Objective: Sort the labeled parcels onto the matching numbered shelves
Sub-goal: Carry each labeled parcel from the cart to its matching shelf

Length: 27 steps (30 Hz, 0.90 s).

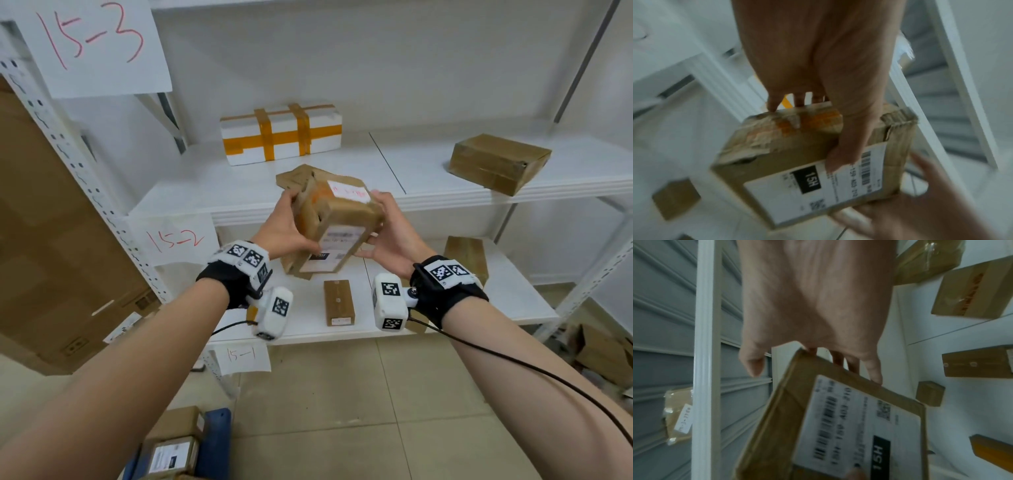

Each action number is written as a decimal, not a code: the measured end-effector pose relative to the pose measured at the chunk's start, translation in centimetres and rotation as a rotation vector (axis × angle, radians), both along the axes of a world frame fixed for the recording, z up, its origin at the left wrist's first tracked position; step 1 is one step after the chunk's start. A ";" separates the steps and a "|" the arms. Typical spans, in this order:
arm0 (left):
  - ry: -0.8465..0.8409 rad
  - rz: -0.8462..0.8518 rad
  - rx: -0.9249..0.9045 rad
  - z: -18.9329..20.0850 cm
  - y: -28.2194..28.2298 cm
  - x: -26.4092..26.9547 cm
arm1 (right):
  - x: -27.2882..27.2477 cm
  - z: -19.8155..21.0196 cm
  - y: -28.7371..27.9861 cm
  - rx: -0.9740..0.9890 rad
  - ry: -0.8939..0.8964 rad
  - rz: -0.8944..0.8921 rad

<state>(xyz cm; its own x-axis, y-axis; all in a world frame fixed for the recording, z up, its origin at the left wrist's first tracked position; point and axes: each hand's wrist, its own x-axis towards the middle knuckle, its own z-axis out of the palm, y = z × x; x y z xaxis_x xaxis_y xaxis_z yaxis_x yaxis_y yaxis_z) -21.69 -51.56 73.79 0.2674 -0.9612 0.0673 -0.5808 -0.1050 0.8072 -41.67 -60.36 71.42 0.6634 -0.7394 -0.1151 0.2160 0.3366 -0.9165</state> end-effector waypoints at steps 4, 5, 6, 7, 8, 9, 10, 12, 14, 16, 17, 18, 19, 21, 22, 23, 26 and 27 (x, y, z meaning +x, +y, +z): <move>-0.266 -0.094 -0.145 -1.2 0.6 -0.3 | -0.7 0.0 0.3 0.024 -0.037 0.005; -0.312 -0.112 -0.174 -1.4 0.8 -0.4 | -0.9 -0.1 0.5 0.028 -0.014 -0.005; -0.348 -0.133 -0.205 -1.6 1.0 -0.5 | -1.1 -0.1 0.7 0.027 0.015 -0.012; -0.374 -0.154 -0.242 -1.8 1.1 -0.5 | -1.3 -0.2 0.9 0.024 0.045 -0.014; -0.392 -0.171 -0.272 -2.1 1.2 -0.4 | -1.5 -0.3 1.0 0.021 0.069 -0.021; -0.409 -0.182 -0.293 -2.4 1.2 -0.4 | -1.8 -0.3 1.2 0.022 0.083 -0.038; -0.421 -0.183 -0.305 -2.7 1.2 -0.4 | -1.9 -0.4 1.2 0.029 0.087 -0.053; -0.441 -0.178 -0.326 -3.1 1.4 -0.7 | -2.4 -0.4 1.4 0.042 0.074 -0.065; -0.459 -0.178 -0.351 -3.1 1.7 -1.3 | -2.8 -0.3 1.6 0.044 0.066 -0.035; -0.458 -0.189 -0.387 -3.1 1.9 -1.8 | -3.3 -0.2 1.8 0.055 0.078 0.001; -0.460 -0.194 -0.399 -3.1 2.0 -2.0 | -3.5 -0.2 1.9 0.066 0.078 0.019; -0.465 -0.193 -0.406 -3.1 2.0 -2.2 | -3.7 -0.2 2.0 0.077 0.077 0.033; -0.474 -0.189 -0.412 -3.1 2.1 -2.4 | -3.9 -0.1 2.1 0.086 0.074 0.041; -0.494 -0.181 -0.424 -3.2 2.2 -2.8 | -4.1 0.0 2.2 0.096 0.068 0.038; -0.497 -0.174 -0.428 -3.3 2.2 -3.0 | -4.2 0.1 2.3 0.095 0.065 0.026; -0.495 -0.168 -0.430 -3.3 2.2 -3.1 | -4.2 0.2 2.3 0.094 0.064 0.010; -0.501 -0.162 -0.438 -3.4 2.1 -3.6 | -4.3 0.3 2.2 0.086 0.072 -0.040; -0.506 -0.160 -0.442 -3.4 2.0 -3.7 | -4.4 0.2 2.2 0.084 0.070 -0.053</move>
<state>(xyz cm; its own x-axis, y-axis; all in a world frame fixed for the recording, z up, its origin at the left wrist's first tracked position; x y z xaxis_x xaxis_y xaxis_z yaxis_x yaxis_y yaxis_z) -25.42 -49.56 70.44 -0.0432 -0.8401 0.5408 -0.8782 0.2900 0.3803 -46.11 -58.19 71.65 0.6117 -0.7590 -0.2230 0.1717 0.4026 -0.8992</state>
